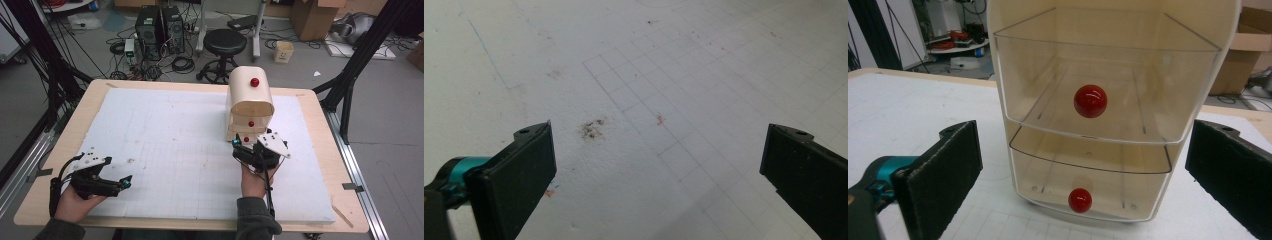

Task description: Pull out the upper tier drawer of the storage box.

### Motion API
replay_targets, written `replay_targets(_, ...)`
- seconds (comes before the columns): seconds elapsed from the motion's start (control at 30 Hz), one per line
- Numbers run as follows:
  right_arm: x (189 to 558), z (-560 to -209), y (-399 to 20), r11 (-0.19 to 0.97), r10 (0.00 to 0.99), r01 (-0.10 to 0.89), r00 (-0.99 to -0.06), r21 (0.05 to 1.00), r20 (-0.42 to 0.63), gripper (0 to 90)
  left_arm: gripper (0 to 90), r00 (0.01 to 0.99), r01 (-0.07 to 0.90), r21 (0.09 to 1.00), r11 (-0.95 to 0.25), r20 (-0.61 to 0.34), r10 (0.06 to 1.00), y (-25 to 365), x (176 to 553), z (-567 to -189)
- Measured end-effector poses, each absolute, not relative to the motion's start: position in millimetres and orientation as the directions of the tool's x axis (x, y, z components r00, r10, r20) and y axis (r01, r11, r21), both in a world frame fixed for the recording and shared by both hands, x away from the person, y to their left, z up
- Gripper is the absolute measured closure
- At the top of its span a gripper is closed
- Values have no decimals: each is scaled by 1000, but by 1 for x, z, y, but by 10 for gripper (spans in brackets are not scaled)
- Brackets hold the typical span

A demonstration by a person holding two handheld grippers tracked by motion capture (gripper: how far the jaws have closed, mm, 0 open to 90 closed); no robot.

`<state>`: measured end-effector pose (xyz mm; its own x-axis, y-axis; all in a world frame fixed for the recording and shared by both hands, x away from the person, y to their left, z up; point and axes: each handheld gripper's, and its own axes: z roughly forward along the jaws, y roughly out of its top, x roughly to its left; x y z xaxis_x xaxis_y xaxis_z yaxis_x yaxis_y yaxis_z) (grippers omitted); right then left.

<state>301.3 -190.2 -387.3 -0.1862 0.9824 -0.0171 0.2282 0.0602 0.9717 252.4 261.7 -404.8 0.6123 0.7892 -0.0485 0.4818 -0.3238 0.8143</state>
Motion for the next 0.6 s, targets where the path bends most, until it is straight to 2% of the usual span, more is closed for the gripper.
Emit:
replay_targets(0.3, 308, -390, -187, 62, 987, 204, -158, 977, -30, 72, 20, 611, 483, 814, -322, -49, 790, 262, 253, -405)
replay_targets(0.33, 309, -390, -187, 69, 985, 193, -166, 979, -36, 160, 20, 610, 484, 814, -321, -51, 790, 261, 253, -405)
replay_targets(0.57, 312, -389, -184, 69, 988, 183, -147, 981, -42, 196, 20, 611, 483, 814, -322, -50, 790, 261, 253, -405)
replay_targets(0.6, 313, -389, -184, 74, 988, 182, -150, 981, -47, 247, 20, 611, 483, 814, -322, -50, 790, 261, 253, -405)
